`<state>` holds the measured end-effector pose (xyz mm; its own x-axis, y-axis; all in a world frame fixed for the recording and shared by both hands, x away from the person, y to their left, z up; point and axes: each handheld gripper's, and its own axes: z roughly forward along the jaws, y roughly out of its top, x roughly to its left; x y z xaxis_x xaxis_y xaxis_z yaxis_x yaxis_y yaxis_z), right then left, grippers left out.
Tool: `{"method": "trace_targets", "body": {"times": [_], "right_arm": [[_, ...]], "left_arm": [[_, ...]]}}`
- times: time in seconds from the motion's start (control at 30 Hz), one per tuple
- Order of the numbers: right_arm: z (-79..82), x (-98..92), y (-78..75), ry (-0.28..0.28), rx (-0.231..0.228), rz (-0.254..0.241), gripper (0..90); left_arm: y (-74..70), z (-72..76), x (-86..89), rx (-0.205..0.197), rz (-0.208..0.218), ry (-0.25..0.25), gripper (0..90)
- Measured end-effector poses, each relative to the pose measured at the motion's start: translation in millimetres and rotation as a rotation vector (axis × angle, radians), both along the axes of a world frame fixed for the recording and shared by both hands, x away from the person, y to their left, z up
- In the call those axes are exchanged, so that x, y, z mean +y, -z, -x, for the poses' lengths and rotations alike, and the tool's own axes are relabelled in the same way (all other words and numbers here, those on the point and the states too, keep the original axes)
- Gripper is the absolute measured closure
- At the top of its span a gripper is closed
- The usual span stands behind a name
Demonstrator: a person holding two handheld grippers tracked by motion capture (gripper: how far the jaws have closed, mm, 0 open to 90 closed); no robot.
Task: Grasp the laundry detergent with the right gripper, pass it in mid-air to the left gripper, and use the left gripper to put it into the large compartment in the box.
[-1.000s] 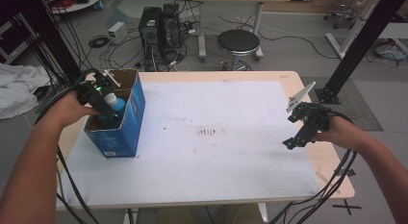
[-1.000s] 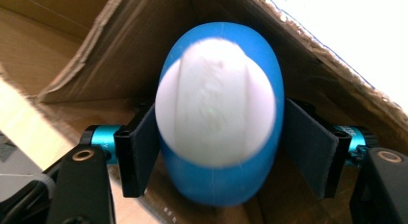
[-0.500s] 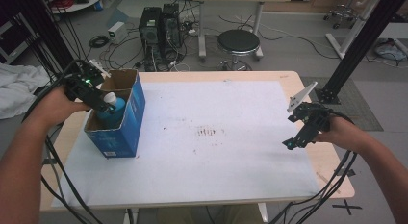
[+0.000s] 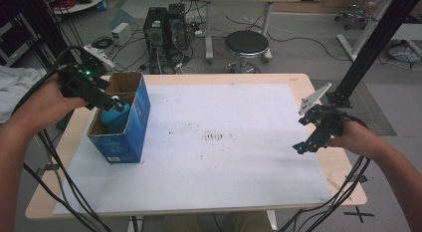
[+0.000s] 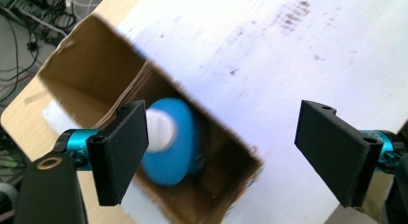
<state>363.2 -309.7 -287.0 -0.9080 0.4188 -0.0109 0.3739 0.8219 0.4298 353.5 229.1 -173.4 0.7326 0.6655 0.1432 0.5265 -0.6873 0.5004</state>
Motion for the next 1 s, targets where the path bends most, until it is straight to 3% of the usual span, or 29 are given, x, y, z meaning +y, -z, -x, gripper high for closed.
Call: {"method": "trace_targets", "body": {"times": [0.17, 0.33, 0.53, 0.73, 0.83, 1.0], "right_arm": [[2.4, 2.4, -2.4, -0.003, -0.003, -0.003, 1.0], [4.3, 4.0, -3.2, -0.007, -0.009, -0.003, 1.0], [5.4, 6.3, -4.8, -0.007, -0.013, -0.01, 1.0], [7.7, 11.7, -5.3, -0.015, -0.016, -0.005, 1.0], [9.4, 14.1, -6.2, -0.018, -0.018, -0.009, 1.0], [11.5, 16.7, -7.4, -0.017, -0.022, -0.014, 1.0]], "left_arm": [[-2.5, 1.5, -22.7, -0.003, -0.007, 0.048, 19.2], [0.8, 4.8, -55.0, 0.03, -0.011, 0.17, 19.2], [11.3, 6.1, -84.0, 0.053, -0.033, 0.239, 19.2], [23.2, 4.7, -106.6, 0.062, -0.066, 0.286, 19.1], [28.9, 4.1, -117.0, 0.077, -0.073, 0.314, 9.9], [36.5, 1.8, -131.1, 0.082, -0.093, 0.324, 9.8]]}}
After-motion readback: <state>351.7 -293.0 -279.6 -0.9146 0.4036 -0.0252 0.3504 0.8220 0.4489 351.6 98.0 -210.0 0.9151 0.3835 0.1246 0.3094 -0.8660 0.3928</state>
